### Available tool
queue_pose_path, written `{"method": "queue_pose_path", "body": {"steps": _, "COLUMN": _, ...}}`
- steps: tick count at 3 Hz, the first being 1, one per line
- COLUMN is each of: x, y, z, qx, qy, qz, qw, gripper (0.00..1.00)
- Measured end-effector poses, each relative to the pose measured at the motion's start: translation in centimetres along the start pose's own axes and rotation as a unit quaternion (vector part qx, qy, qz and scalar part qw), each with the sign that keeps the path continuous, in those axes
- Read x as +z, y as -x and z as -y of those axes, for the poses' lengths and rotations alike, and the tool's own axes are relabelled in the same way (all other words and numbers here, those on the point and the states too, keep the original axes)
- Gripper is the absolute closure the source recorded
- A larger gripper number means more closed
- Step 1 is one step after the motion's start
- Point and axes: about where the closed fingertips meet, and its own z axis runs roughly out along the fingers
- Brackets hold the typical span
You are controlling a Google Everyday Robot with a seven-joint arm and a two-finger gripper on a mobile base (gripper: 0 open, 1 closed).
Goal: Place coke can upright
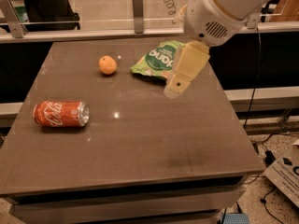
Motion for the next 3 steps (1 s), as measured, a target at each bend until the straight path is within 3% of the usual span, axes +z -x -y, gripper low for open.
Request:
{"method": "queue_pose_path", "body": {"steps": 1, "x": 3.0, "y": 4.2, "z": -0.8, "qx": -0.001, "qy": 0.013, "qz": 0.043, "qw": 0.9990, "gripper": 0.00}}
{"method": "queue_pose_path", "body": {"steps": 2, "x": 3.0, "y": 4.2, "z": -0.8, "qx": -0.001, "qy": 0.014, "qz": 0.044, "qw": 0.9990, "gripper": 0.00}}
{"method": "queue_pose_path", "body": {"steps": 3, "x": 4.7, "y": 6.3, "z": -1.4, "qx": -0.022, "qy": 0.034, "qz": 0.063, "qw": 0.9972, "gripper": 0.00}}
